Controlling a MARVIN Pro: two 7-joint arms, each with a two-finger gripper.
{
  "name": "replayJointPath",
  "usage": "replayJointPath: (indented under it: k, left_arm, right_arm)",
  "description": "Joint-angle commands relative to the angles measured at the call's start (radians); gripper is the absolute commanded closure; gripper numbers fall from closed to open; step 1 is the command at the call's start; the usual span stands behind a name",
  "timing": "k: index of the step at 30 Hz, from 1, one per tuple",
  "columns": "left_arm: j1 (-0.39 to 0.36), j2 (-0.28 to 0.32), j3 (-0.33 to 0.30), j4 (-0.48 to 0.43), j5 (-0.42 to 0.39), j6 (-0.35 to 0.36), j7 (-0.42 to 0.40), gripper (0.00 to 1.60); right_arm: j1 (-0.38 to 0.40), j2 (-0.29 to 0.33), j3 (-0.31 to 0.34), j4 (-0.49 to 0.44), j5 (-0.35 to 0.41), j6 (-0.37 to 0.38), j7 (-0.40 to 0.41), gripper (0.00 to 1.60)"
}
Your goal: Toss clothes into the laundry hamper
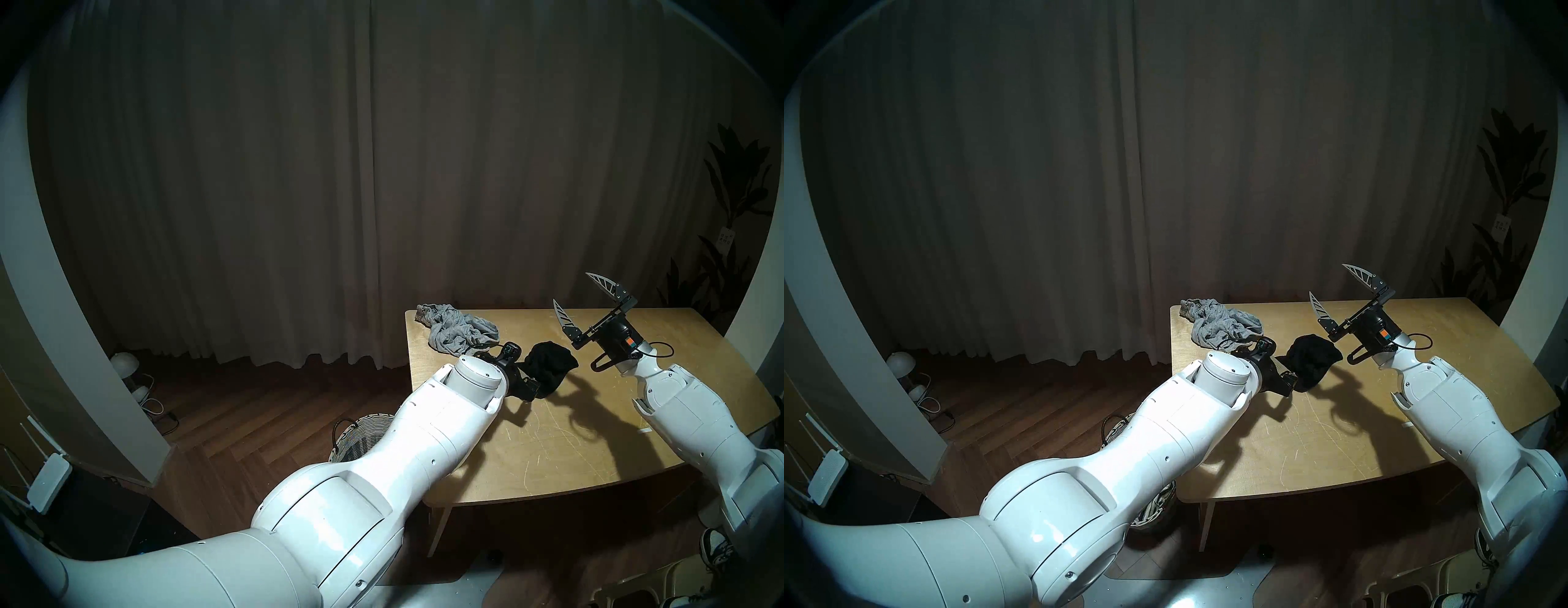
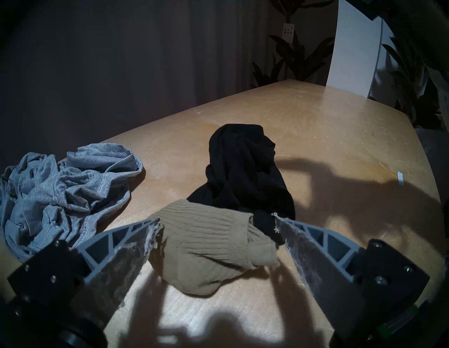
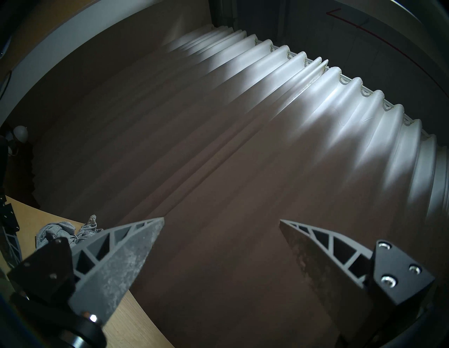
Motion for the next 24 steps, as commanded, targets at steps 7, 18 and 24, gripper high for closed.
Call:
replayJointPath:
  k: [7, 18, 24]
  left_arm:
    - [-0.071, -0.025, -0.02, 0.039, -0.01, -0.022, 0.005, 0.0]
    - [-0.078, 0.018, -0.045, 0.125, -0.023, -0.036, 0.007, 0.0]
    - [-0.082, 0.045, -0.062, 0.169, -0.033, -0.044, 0.008, 0.0]
  right_arm:
    - [-0.038, 0.062, 0.021, -0.096, 0.046, -0.006, 0.021, 0.0]
    - [-0.073, 0.094, 0.026, -0.15, 0.076, -0.006, 0.048, 0.0]
    - [-0.091, 0.11, 0.028, -0.174, 0.092, -0.006, 0.061, 0.0]
